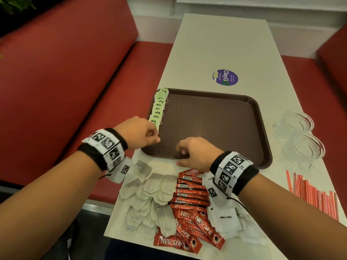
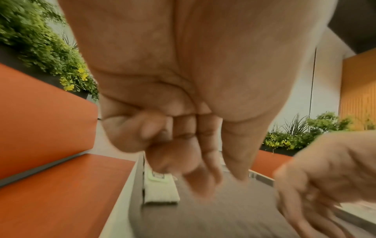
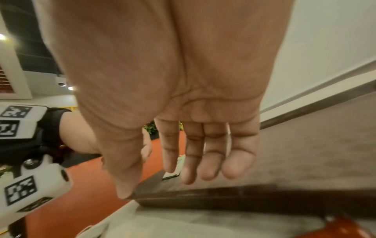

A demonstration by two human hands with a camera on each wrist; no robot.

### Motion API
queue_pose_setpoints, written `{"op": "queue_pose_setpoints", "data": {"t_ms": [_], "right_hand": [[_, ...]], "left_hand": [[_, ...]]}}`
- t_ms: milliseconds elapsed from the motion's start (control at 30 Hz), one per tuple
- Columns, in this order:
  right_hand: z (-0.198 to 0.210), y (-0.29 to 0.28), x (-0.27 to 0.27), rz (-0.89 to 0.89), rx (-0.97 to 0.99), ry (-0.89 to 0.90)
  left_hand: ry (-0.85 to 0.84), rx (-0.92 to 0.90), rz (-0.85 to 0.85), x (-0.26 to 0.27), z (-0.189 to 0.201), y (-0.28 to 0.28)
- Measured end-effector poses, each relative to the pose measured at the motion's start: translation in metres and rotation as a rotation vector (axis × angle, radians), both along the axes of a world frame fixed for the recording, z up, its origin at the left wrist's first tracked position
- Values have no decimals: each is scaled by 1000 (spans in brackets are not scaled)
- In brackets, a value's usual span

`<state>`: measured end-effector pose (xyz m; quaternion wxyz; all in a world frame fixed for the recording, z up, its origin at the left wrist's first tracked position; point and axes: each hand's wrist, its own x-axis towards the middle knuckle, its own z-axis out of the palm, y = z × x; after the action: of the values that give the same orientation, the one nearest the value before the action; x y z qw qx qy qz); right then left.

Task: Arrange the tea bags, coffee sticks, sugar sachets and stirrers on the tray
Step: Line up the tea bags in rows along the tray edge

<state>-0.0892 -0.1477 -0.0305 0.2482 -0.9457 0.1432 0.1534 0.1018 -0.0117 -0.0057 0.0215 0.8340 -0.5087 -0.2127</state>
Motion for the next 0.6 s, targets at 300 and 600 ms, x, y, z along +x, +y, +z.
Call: {"op": "queue_pose_setpoints", "data": {"t_ms": [300, 600], "right_hand": [[-3, 53, -7, 228, 2, 27], [-2, 66, -13, 244, -81, 35]], "left_hand": [[-18, 118, -94, -18, -32, 67], [-92, 63, -99, -23, -43, 69]]}}
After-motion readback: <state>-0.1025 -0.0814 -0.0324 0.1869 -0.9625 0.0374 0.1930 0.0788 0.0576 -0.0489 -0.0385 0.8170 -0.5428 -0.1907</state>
